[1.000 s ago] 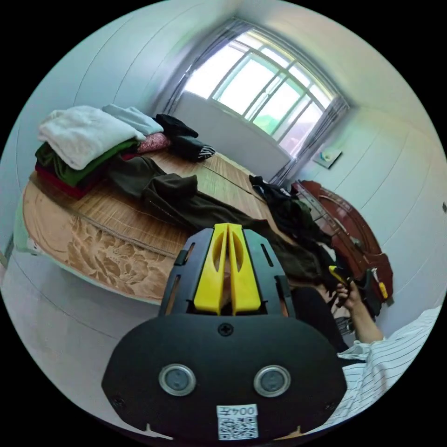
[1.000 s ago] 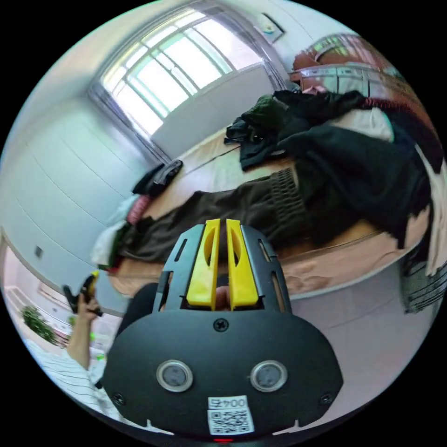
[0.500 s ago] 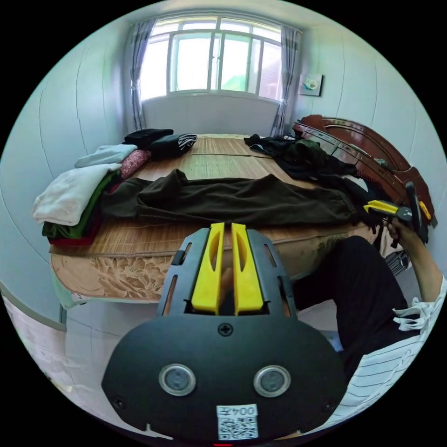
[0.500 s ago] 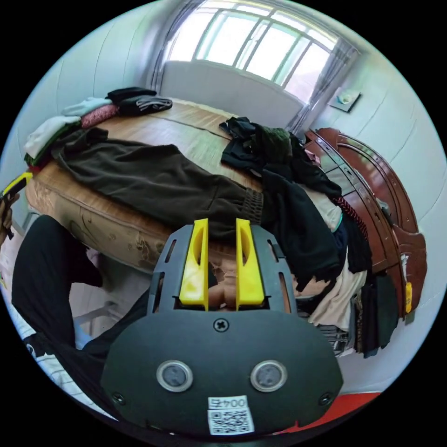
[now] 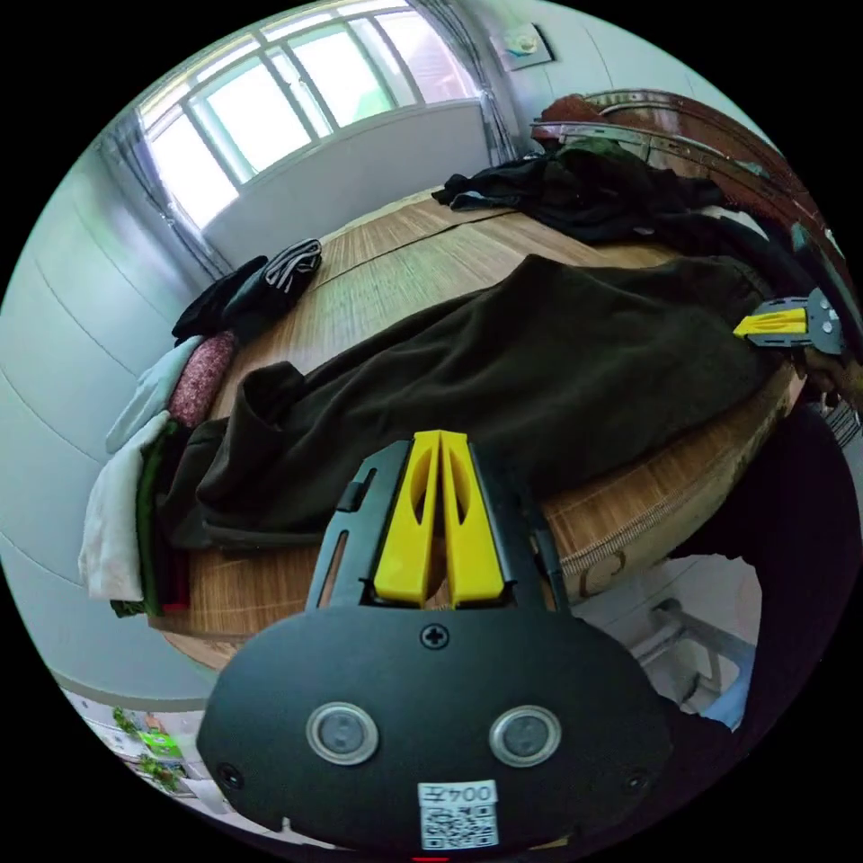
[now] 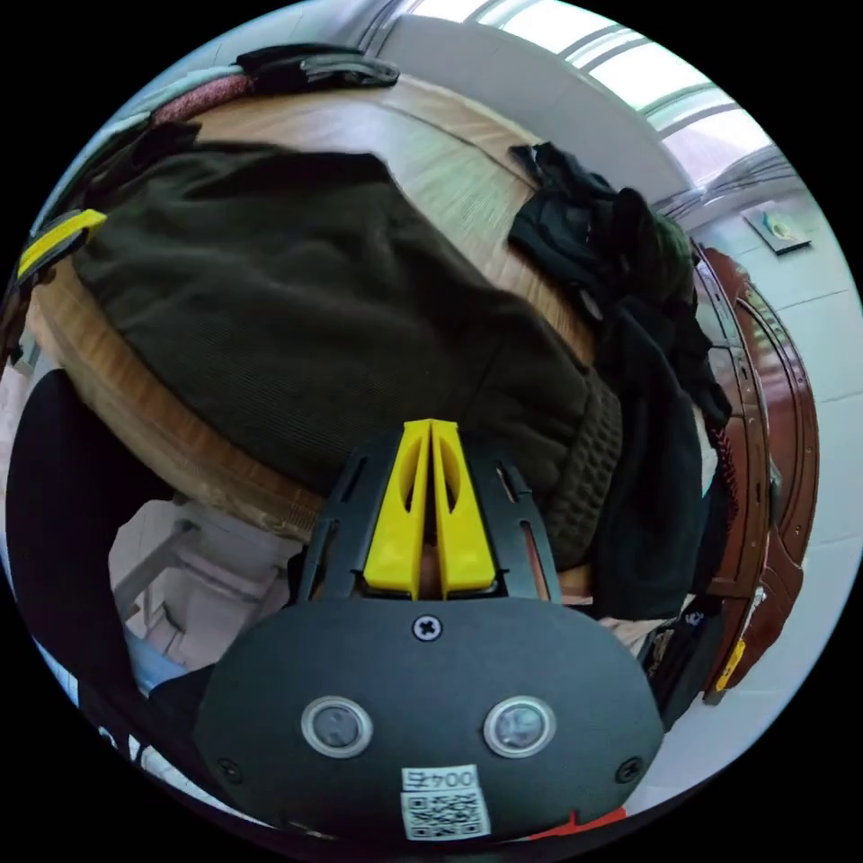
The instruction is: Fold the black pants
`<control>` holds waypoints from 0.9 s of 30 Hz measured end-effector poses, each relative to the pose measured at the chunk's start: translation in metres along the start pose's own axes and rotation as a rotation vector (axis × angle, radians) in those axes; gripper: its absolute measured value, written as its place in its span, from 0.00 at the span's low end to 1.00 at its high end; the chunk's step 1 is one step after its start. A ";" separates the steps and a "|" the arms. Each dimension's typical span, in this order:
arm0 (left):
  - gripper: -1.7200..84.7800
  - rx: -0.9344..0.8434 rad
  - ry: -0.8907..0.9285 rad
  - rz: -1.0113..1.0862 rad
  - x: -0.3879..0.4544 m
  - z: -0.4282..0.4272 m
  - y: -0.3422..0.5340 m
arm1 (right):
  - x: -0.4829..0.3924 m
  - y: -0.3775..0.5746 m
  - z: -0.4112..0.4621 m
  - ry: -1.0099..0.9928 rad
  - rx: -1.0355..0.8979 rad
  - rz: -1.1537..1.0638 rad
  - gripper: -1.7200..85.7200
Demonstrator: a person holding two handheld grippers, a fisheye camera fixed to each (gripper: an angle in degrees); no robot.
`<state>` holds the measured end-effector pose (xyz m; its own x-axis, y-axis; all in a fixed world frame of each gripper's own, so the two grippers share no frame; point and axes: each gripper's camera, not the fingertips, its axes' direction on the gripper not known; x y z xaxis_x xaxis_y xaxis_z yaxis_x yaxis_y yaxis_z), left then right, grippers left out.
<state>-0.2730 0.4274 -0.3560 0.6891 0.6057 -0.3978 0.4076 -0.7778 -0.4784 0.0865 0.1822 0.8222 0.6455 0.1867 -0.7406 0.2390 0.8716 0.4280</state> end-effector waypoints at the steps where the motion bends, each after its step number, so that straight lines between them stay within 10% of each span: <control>1: 0.02 -0.026 0.002 0.021 0.004 0.014 -0.005 | -0.001 0.002 0.000 0.016 0.038 0.001 0.01; 14: 0.02 -0.073 0.004 -0.004 -0.009 0.109 -0.050 | 0.147 -0.021 -0.075 -0.468 0.378 0.276 0.01; 22: 0.02 -0.037 0.108 -0.121 -0.064 0.128 -0.076 | 0.169 -0.131 0.006 -0.507 0.109 0.284 0.01; 27: 0.03 -0.003 0.280 -0.182 -0.129 0.114 -0.129 | 0.249 -0.082 0.004 -0.849 0.282 0.520 0.01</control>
<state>-0.4829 0.4686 -0.3324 0.7428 0.6652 -0.0751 0.5403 -0.6619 -0.5196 0.2302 0.1555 0.6046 0.9905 0.0330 0.1336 -0.1254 0.6160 0.7777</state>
